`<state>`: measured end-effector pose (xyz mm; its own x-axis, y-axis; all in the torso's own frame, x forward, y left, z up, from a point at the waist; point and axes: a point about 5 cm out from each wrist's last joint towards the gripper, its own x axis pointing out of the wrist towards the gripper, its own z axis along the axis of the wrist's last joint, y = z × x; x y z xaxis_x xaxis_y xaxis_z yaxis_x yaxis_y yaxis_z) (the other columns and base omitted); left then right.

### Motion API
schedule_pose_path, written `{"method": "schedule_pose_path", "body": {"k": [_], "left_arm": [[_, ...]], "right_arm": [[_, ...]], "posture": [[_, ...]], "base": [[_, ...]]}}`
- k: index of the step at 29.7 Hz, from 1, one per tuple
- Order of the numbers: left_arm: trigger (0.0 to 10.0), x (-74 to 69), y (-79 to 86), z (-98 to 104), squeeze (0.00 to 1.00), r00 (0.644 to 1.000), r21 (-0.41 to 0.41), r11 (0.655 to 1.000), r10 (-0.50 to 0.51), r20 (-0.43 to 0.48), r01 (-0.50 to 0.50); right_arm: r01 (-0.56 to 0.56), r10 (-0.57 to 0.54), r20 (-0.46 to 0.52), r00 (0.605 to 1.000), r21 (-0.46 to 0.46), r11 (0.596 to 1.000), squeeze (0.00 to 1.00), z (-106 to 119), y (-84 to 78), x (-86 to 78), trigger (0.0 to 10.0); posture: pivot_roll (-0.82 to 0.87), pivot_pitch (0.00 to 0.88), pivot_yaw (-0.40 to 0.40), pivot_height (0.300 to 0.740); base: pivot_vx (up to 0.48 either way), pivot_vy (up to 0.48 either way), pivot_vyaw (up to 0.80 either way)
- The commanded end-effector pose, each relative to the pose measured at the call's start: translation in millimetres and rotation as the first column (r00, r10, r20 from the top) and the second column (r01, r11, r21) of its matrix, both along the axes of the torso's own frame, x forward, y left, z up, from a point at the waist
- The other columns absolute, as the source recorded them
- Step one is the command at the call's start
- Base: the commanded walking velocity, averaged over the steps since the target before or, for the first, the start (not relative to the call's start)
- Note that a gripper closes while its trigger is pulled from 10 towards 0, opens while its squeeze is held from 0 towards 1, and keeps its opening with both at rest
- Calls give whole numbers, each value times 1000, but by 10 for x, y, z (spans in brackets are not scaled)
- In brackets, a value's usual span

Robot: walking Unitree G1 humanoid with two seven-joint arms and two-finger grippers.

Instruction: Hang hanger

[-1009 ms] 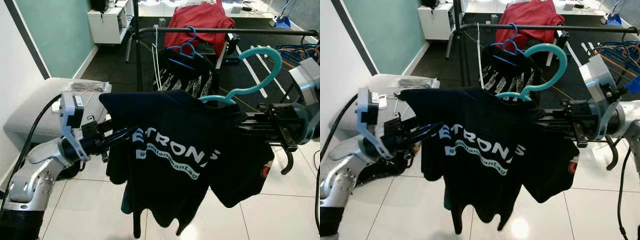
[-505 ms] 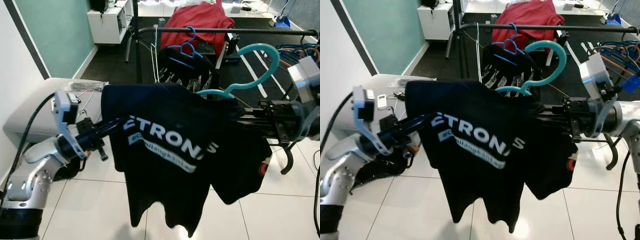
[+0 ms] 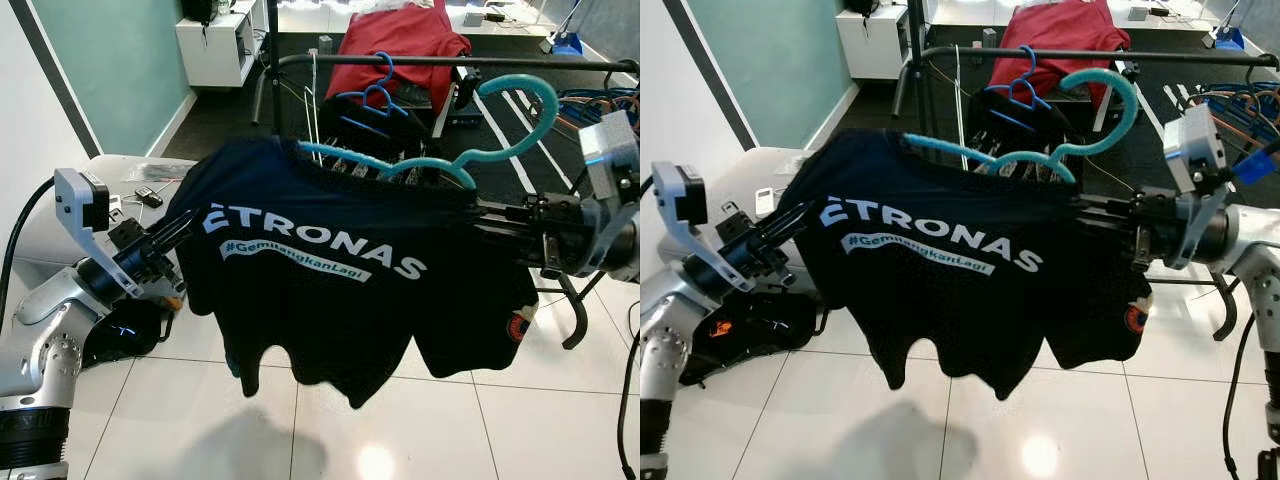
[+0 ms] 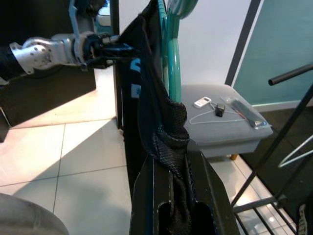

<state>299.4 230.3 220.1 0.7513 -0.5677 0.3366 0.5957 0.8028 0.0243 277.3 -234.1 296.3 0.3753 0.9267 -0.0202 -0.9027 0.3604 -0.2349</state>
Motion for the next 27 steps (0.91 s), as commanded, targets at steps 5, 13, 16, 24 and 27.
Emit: {"method": "schedule_pose_path", "body": {"k": [5, 13, 16, 24, 27], "left_arm": [[0, 125, 434, -35, 0, 939, -54, 938, 339, -66, -342], [0, 211, 613, -98, 0, 853, -46, 856, 506, -127, -515], [0, 213, 776, -82, 0, 777, -56, 778, 616, -131, -626], [0, 213, 963, -26, 0, 690, -75, 687, 710, -142, -723], [0, 252, 900, -83, 0, 694, -37, 698, 703, -156, -716]], "right_arm": [[-68, 68, -17, 998, 11, 998, 0, 39, -42, -166, 0], [-91, 92, -17, 996, 60, 994, 0, 74, -23, -212, 0], [-127, 127, -101, 987, 3, 992, 0, -74, -1, -283, 0], [-168, 159, -170, 973, -38, 985, 0, -184, 29, -409, 0], [-176, 176, -127, 976, 13, 984, 0, -90, 60, -420, 0]], "posture": [[-121, 125, 28, 740], [-122, 127, 35, 740], [-124, 130, 31, 740], [-123, 126, 33, 740], [-122, 118, 37, 740]], "base": [[0, 0, 0], [0, 0, 0], [0, 0, 0], [0, 0, 0], [0, 0, 0]]}}
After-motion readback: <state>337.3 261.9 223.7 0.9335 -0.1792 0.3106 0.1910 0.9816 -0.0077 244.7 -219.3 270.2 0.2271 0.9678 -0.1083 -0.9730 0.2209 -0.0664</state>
